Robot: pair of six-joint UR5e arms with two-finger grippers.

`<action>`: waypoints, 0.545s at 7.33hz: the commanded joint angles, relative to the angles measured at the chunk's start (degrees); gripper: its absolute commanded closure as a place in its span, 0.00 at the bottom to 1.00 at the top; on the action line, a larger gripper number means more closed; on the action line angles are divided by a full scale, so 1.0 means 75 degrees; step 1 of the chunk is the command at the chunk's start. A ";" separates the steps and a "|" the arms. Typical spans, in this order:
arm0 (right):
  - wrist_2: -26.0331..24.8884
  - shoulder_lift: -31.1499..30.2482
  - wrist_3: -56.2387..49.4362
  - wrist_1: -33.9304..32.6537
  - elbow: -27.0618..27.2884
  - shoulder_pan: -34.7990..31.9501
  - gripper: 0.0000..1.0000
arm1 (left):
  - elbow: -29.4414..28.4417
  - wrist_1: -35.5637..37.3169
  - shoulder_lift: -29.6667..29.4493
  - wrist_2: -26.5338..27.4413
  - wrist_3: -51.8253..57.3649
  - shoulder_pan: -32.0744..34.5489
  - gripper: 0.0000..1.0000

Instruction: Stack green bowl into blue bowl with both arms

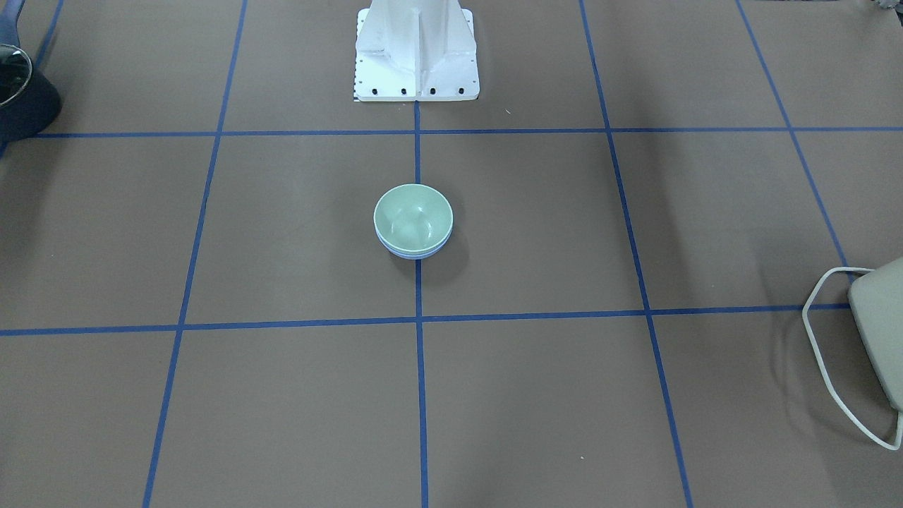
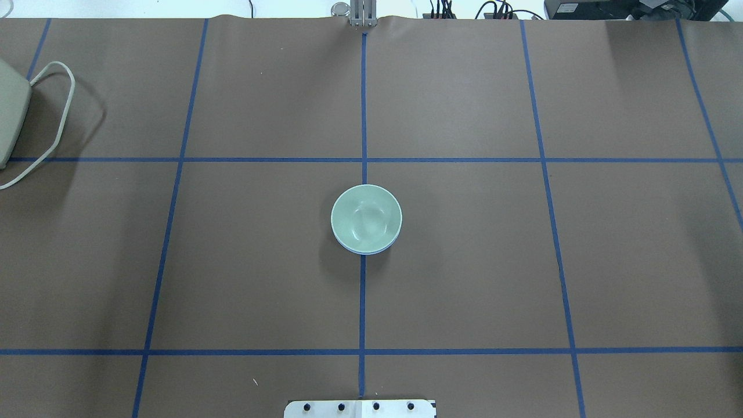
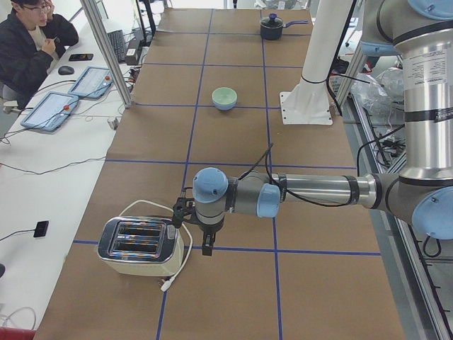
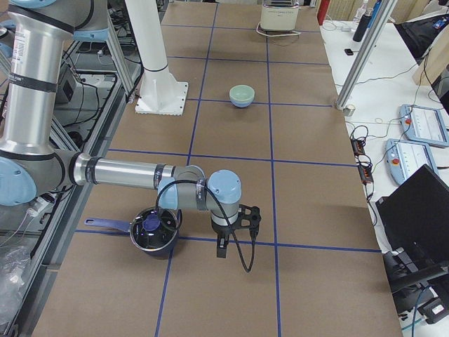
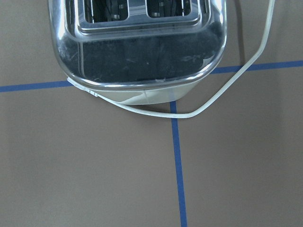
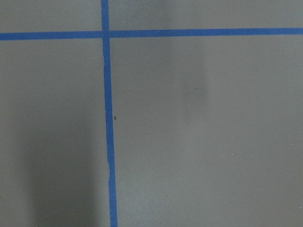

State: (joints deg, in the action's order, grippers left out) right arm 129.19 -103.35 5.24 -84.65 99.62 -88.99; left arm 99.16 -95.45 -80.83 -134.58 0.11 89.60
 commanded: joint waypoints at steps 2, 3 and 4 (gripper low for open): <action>0.0001 -0.0001 0.0016 0.0002 0.0006 -0.0005 0.00 | 0.0032 -0.0024 0.0171 0.0002 0.0009 0.0006 0.02; 0.0001 -0.0001 0.0016 0.0002 -0.0005 -0.0005 0.00 | 0.0044 -0.0024 0.0195 0.0002 -0.0002 0.0006 0.01; 0.0001 -0.0001 0.0004 0.0002 -0.0017 -0.0005 0.00 | 0.0032 -0.0024 0.0218 0.0002 -0.0002 0.0006 0.01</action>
State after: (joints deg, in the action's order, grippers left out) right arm 129.20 -103.36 5.34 -84.64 99.60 -89.03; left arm 99.42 -95.62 -79.45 -134.56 0.12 89.65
